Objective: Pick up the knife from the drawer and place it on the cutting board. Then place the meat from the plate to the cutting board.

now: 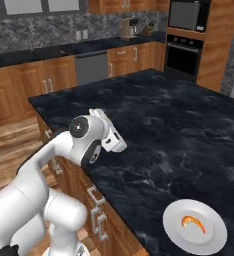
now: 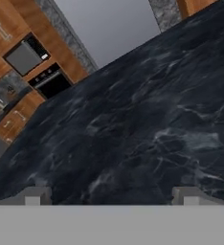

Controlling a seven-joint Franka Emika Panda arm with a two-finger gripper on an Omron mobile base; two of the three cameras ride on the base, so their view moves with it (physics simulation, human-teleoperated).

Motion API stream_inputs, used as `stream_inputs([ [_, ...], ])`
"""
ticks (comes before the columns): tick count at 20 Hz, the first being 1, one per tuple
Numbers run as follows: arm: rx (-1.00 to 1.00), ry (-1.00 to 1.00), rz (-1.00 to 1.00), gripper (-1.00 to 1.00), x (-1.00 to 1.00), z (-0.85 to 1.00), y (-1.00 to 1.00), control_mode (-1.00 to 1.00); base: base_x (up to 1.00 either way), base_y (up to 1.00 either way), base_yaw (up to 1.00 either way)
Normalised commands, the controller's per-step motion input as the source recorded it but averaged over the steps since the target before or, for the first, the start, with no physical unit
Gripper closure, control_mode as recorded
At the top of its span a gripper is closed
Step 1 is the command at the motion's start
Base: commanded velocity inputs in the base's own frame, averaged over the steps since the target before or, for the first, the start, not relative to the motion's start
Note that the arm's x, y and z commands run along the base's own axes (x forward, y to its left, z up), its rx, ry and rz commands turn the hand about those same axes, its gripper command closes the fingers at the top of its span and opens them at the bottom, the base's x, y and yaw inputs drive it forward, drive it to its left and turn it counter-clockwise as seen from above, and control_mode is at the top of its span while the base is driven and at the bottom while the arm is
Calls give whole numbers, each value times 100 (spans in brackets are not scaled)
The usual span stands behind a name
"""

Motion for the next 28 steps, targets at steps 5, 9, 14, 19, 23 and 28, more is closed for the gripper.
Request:
stream_inputs([
  [5,0,0,0,-100,0,0,0,100,0,-64,-51],
  [9,0,0,0,-100,0,0,0,100,1,-38,-42],
  [14,0,0,0,-100,0,0,0,100,10,-40,-42],
  [19,0,0,0,-100,0,0,0,100,14,-41,-47],
  [23,0,0,0,-100,0,0,0,100,45,-2,-40],
  [28,0,0,0,-100,0,0,0,100,86,13,-10],
])
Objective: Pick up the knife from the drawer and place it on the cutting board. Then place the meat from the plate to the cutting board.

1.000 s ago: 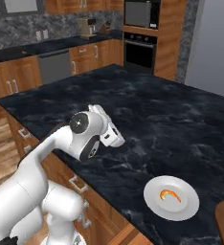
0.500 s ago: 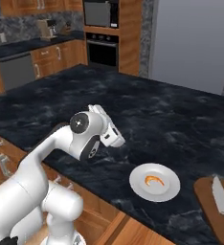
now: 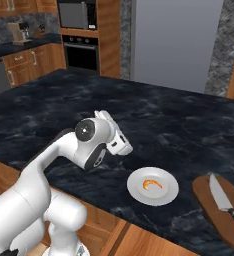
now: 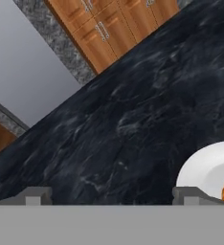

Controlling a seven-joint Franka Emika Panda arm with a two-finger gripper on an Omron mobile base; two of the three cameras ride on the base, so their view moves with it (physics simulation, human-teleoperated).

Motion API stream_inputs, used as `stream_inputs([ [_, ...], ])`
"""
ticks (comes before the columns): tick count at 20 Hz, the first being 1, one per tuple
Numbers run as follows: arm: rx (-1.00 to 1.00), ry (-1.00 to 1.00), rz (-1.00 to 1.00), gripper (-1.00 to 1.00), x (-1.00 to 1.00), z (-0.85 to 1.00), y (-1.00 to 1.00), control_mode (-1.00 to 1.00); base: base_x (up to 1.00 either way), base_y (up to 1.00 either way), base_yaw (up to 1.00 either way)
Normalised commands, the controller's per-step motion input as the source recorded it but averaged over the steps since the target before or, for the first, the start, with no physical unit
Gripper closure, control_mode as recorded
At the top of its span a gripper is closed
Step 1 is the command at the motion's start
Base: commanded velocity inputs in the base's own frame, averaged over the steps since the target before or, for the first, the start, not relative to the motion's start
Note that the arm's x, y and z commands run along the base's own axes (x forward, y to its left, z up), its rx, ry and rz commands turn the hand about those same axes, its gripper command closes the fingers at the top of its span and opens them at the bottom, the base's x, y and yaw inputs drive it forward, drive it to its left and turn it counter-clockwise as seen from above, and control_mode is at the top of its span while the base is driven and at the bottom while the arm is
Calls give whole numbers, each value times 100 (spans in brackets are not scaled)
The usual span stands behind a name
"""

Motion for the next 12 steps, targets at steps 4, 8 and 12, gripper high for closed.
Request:
stream_inputs([
  [4,0,0,0,-100,0,0,0,100,28,-30,-2],
  [8,0,0,0,-100,0,0,0,100,64,11,-30],
  [12,0,0,0,-100,0,0,0,100,85,78,-29],
])
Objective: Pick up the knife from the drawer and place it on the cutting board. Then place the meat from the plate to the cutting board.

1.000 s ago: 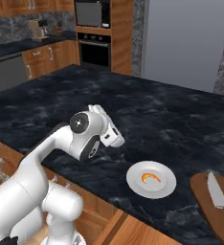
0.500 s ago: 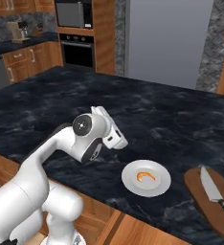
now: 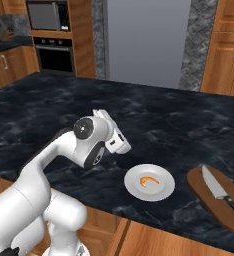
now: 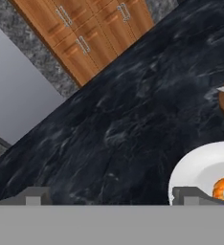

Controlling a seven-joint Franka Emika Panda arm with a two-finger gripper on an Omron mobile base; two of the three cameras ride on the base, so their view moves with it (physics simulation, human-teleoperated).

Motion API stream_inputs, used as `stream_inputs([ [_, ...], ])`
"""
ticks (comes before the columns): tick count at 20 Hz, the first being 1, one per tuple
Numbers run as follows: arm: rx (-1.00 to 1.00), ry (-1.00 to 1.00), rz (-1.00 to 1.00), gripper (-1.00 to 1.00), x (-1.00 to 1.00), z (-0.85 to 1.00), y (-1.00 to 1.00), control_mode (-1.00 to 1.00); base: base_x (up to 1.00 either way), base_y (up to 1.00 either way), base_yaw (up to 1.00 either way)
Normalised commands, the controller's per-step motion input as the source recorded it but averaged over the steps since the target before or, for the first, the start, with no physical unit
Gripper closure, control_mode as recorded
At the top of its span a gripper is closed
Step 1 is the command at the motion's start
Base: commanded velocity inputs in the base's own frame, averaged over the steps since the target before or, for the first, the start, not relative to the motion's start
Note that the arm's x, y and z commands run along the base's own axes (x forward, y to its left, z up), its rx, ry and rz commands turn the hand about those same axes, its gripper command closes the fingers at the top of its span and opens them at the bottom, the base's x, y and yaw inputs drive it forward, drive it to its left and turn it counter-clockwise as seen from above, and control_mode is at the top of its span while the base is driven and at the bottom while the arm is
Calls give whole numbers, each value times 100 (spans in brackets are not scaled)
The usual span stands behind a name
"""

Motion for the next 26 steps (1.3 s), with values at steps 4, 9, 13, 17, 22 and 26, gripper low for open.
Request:
stream_inputs([
  [4,0,0,0,-100,0,0,0,100,26,60,-16],
  [9,0,0,0,-100,0,0,0,100,53,-12,1],
  [13,0,0,0,-100,0,0,0,100,90,-24,1],
  [17,0,0,0,-100,0,0,0,100,99,-2,0],
  [22,0,0,0,-100,0,0,0,100,-87,15,0],
  [26,0,0,0,-100,0,0,0,100,1,7,-4],
])
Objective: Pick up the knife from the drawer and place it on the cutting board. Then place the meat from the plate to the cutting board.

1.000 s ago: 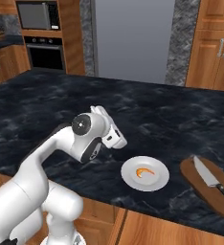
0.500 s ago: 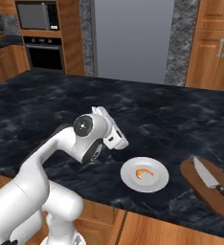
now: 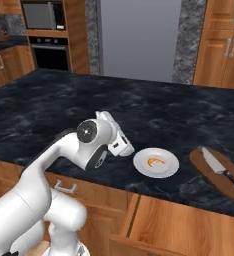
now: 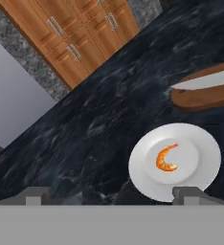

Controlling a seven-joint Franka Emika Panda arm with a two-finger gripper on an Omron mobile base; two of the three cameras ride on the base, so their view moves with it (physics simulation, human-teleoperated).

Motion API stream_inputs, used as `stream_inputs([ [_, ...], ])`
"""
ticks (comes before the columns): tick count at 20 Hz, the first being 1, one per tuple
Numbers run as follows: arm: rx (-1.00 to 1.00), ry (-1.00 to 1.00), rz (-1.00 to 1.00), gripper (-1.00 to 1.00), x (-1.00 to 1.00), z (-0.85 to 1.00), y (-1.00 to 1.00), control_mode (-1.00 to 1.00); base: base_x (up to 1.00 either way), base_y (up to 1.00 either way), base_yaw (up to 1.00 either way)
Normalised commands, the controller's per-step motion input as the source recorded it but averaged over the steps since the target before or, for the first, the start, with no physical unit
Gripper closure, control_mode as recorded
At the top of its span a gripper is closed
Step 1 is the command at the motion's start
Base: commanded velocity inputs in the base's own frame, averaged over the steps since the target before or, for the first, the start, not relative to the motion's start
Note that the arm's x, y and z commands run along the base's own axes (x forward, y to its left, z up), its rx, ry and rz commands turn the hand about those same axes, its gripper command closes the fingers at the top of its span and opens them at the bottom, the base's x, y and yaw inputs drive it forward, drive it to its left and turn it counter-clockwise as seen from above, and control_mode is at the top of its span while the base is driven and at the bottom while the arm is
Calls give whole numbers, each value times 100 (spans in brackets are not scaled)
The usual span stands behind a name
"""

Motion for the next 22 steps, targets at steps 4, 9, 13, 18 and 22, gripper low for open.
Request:
stream_inputs([
  [4,0,0,0,-100,0,0,0,100,54,93,-19],
  [9,0,0,0,-100,0,0,0,100,50,73,-14],
  [13,0,0,0,-100,0,0,0,100,19,-75,13],
  [18,0,0,0,-100,0,0,0,100,21,-100,3],
  [22,0,0,0,-100,0,0,0,100,77,-52,0],
])
